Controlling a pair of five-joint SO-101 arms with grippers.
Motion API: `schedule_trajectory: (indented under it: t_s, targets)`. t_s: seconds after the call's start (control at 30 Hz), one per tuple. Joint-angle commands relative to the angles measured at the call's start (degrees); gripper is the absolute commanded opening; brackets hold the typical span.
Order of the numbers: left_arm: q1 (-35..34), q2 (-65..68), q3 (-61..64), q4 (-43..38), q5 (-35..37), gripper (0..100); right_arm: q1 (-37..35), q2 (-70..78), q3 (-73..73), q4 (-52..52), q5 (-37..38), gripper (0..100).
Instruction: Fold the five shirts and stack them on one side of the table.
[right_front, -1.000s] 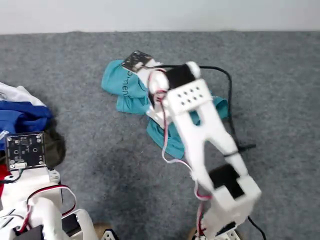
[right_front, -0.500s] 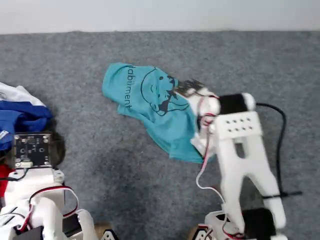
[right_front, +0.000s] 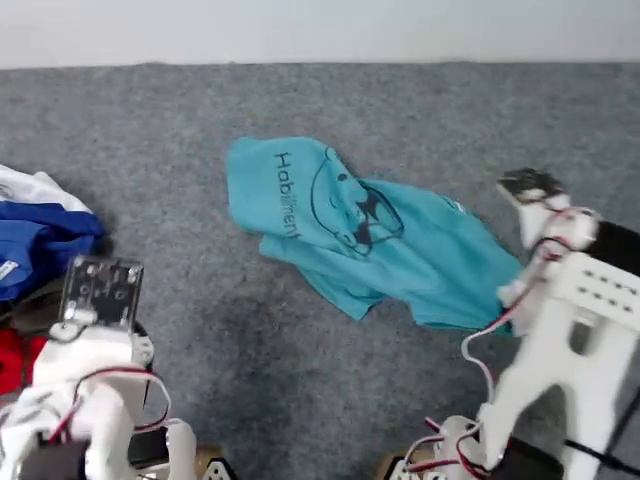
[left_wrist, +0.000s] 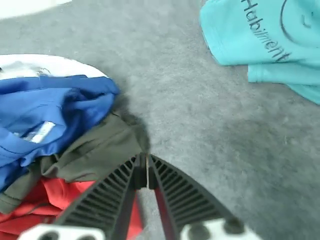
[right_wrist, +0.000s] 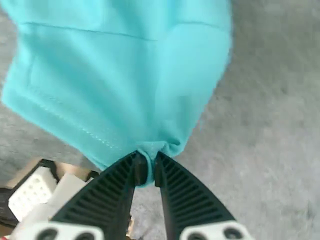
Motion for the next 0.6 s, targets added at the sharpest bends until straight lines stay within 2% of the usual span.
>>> schedule_trajectory:
  t_s: [0.0, 0.3, 0.57]
  targets:
    - [4.04, 7.82, -2.15, 0.18, -1.14, 4, 7.52, -2.33, 0.79, -2.95, 2.64, 0.9]
    - [21.10, 34.11, -13.14, -0.18, -1.14, 4, 8.75, -2.51, 9.14, -6.11, 3.08, 0.9]
    - [31.56, 57.93, -22.02, -5.98, -1.32, 6, 8.40, -2.42, 10.73, -6.81, 1.93, 0.9]
